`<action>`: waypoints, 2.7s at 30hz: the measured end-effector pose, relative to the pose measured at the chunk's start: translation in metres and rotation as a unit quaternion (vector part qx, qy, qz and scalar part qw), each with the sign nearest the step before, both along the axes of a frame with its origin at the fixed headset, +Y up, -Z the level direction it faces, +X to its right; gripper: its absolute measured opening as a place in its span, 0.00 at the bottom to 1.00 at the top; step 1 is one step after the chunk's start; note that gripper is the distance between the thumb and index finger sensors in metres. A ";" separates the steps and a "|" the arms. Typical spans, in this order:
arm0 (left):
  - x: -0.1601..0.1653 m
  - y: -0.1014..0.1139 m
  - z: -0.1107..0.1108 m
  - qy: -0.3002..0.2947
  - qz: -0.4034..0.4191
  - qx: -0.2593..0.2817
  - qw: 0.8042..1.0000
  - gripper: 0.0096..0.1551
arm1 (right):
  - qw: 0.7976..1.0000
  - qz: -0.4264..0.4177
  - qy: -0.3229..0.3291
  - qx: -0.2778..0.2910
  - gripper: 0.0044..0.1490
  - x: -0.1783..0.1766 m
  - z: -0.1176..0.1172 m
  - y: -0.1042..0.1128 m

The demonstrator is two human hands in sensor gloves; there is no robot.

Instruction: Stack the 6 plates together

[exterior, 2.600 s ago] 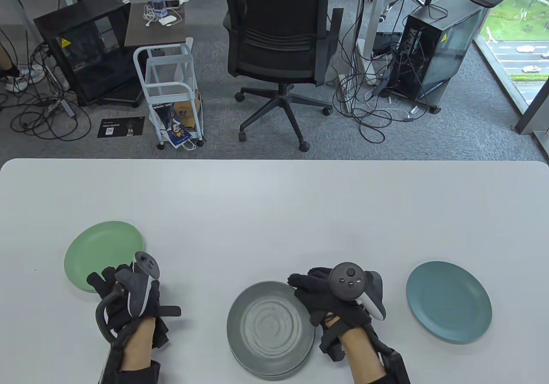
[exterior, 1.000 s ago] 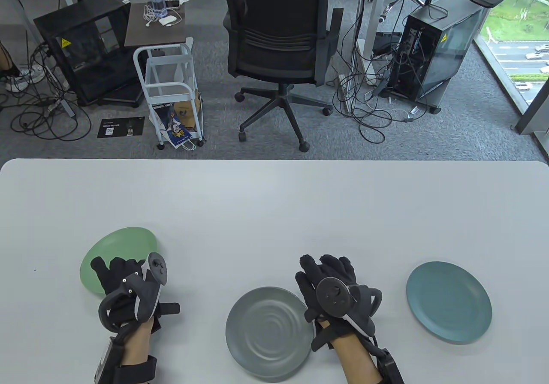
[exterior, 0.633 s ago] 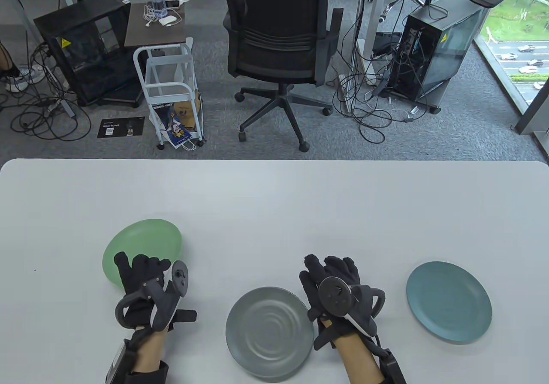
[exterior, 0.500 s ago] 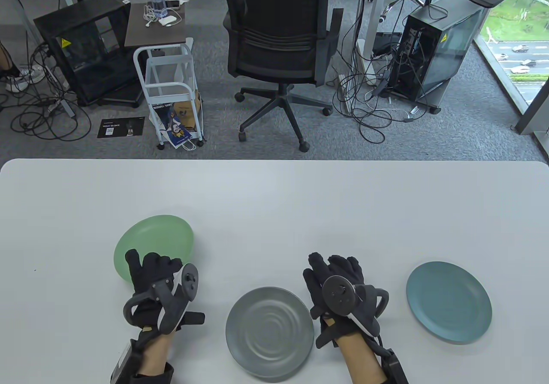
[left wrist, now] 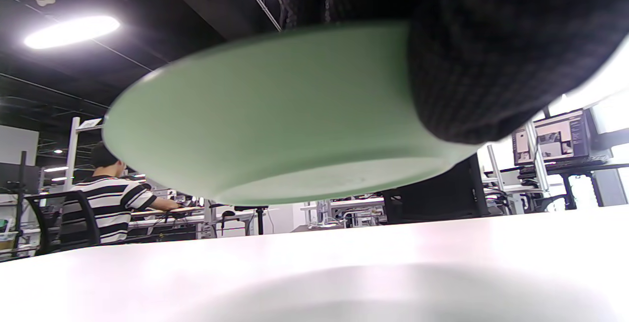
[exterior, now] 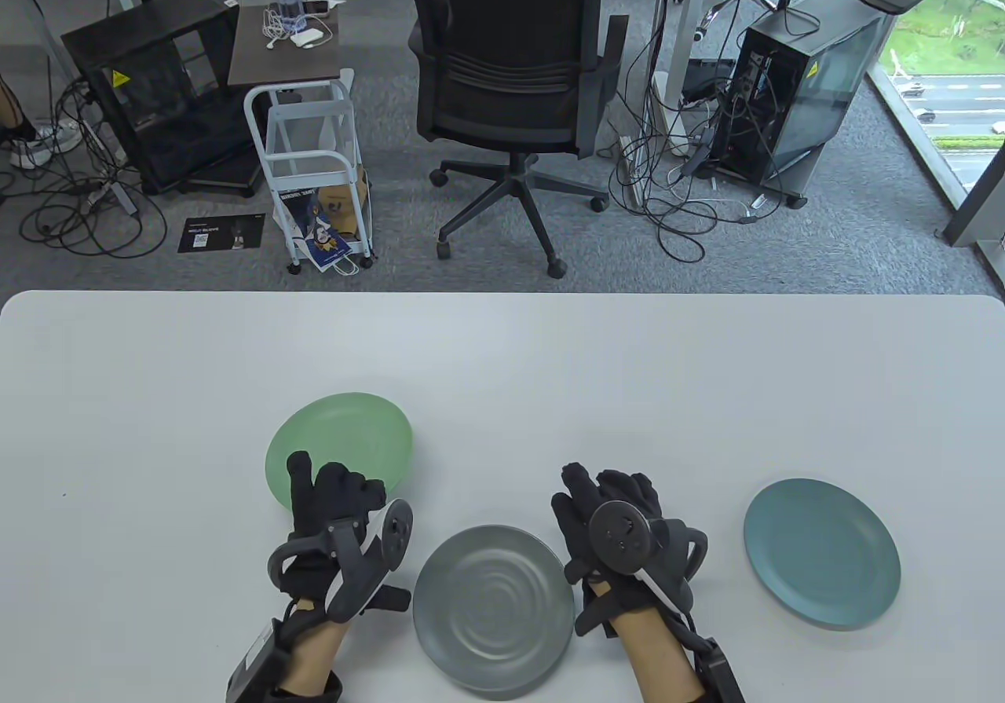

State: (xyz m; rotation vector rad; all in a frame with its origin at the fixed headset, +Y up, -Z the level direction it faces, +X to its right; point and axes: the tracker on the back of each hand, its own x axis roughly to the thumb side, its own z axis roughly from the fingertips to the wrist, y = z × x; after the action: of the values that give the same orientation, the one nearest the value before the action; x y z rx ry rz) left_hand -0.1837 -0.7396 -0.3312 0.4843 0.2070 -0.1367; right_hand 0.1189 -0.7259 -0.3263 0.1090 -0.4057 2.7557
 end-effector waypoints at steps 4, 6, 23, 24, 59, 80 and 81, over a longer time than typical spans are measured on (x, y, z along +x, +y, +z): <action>0.012 0.004 0.004 -0.019 -0.007 0.001 1.000 0.17 | 1.000 -0.009 0.004 -0.002 0.32 -0.002 0.000 0.001; 0.018 0.006 0.006 -0.029 0.001 -0.002 1.000 0.17 | 1.000 -0.015 0.006 -0.007 0.32 -0.003 0.000 0.001; 0.060 0.017 0.029 -0.108 -0.015 0.013 0.994 0.17 | 0.993 -0.094 0.042 -0.063 0.38 -0.018 -0.006 0.000; 0.062 0.017 0.030 -0.113 -0.018 0.012 0.993 0.17 | 0.992 -0.100 0.043 -0.066 0.38 -0.018 -0.007 0.000; 0.098 0.028 0.055 -0.225 -0.062 0.015 0.972 0.17 | 0.937 -0.303 -0.004 -0.174 0.37 -0.014 -0.020 -0.025; 0.006 0.045 0.026 -0.162 0.209 -0.040 0.964 0.31 | 0.946 -0.278 0.033 -0.164 0.32 0.022 -0.020 -0.022; 0.003 0.043 0.025 -0.154 0.211 -0.041 0.964 0.30 | 0.947 -0.275 0.035 -0.162 0.32 0.023 -0.020 -0.021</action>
State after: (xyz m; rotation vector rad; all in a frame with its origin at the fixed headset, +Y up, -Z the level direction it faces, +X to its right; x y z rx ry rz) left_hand -0.1809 -0.6969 -0.3066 0.3633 -0.0035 0.3458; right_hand 0.1417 -0.7474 -0.3459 0.0077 0.0430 2.2180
